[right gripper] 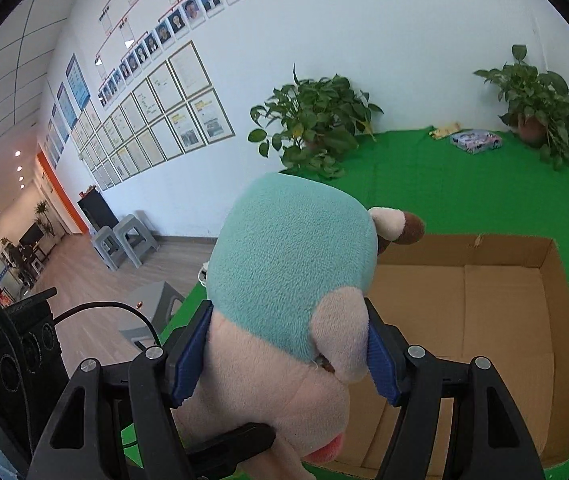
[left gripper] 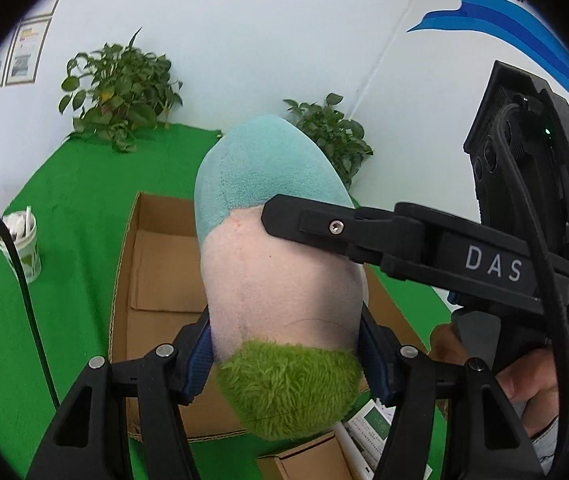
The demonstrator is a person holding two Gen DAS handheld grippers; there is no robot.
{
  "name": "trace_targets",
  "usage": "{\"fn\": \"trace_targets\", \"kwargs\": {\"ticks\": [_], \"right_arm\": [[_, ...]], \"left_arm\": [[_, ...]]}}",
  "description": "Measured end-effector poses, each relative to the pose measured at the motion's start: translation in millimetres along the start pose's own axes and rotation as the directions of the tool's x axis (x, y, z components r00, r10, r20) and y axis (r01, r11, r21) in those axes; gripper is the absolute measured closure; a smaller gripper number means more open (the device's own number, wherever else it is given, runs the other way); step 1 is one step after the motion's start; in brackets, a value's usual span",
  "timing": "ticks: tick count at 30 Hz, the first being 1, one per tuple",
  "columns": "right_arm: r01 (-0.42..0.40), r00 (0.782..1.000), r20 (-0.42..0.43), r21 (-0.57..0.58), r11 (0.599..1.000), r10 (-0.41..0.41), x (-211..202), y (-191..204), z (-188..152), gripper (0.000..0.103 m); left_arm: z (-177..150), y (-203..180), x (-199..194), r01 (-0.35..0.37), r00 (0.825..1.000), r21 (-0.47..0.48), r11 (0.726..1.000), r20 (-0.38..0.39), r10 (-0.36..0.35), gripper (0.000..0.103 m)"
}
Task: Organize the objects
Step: 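Lower the plush pig into the large box and open the left gripper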
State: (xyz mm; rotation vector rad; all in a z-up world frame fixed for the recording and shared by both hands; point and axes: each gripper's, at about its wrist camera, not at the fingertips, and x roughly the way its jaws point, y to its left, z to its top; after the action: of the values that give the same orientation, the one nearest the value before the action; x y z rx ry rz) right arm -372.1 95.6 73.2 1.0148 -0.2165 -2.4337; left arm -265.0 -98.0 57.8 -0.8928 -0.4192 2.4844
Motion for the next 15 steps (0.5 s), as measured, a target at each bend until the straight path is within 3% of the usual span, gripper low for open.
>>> {"fn": "trace_targets", "kwargs": {"ticks": [6,9,13,15], "right_arm": [[-0.020,0.991,-0.132,0.029,0.999,0.024,91.1,-17.7,-26.5,0.037],[-0.038,0.980,-0.195,0.056,0.998,0.048,130.4,-32.1,-49.1,0.037],[-0.023,0.967,-0.251,0.074,0.997,0.041,174.8,-38.8,-69.6,0.037],[-0.016,0.954,-0.296,0.081,0.997,0.039,196.2,-36.7,-76.7,0.036]], "left_arm": [[-34.4,34.5,21.6,-0.043,0.994,-0.091,0.995,-0.106,0.034,0.040],[-44.1,52.0,30.0,-0.085,0.988,-0.135,0.987,-0.142,0.065,0.034],[-54.6,55.3,25.2,-0.184,0.971,-0.131,0.974,-0.175,0.160,0.033],[-56.5,51.0,13.4,-0.228,0.967,-0.101,0.968,-0.143,0.213,0.035]]}}
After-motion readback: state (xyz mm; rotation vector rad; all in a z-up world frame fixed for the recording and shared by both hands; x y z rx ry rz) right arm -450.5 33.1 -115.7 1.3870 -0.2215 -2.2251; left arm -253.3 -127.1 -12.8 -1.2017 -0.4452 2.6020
